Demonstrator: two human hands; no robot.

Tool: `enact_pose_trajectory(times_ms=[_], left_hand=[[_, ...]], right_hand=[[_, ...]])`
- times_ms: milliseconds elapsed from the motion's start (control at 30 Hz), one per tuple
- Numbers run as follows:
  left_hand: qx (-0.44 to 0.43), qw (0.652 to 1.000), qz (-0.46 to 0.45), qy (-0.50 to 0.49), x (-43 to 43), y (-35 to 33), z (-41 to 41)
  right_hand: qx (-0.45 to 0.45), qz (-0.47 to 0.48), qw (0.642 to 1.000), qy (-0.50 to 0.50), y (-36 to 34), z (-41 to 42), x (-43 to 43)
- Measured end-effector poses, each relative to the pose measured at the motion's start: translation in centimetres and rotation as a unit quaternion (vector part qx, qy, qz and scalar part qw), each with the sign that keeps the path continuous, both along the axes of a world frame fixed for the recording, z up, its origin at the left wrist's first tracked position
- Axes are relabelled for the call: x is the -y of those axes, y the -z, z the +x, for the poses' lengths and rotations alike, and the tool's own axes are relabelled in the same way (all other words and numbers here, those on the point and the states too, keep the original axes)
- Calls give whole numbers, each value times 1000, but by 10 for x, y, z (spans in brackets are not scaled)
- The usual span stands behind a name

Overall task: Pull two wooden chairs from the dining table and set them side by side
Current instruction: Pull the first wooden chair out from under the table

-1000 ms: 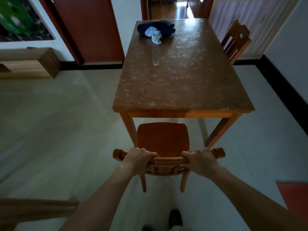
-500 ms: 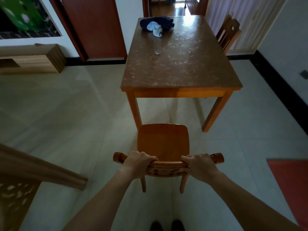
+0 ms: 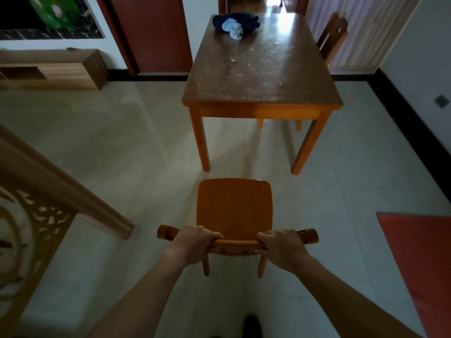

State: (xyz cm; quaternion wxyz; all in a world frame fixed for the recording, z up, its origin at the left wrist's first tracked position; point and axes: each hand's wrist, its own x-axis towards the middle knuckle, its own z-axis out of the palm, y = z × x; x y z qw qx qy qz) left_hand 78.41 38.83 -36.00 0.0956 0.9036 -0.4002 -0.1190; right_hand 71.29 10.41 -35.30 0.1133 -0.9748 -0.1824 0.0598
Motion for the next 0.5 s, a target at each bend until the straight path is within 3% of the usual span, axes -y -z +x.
enact_pose_trajectory(times_ms=[500], left_hand=[[-12, 998, 60, -18, -15, 12, -66]], right_hand=[[1, 19, 1000, 21, 27, -69, -23]])
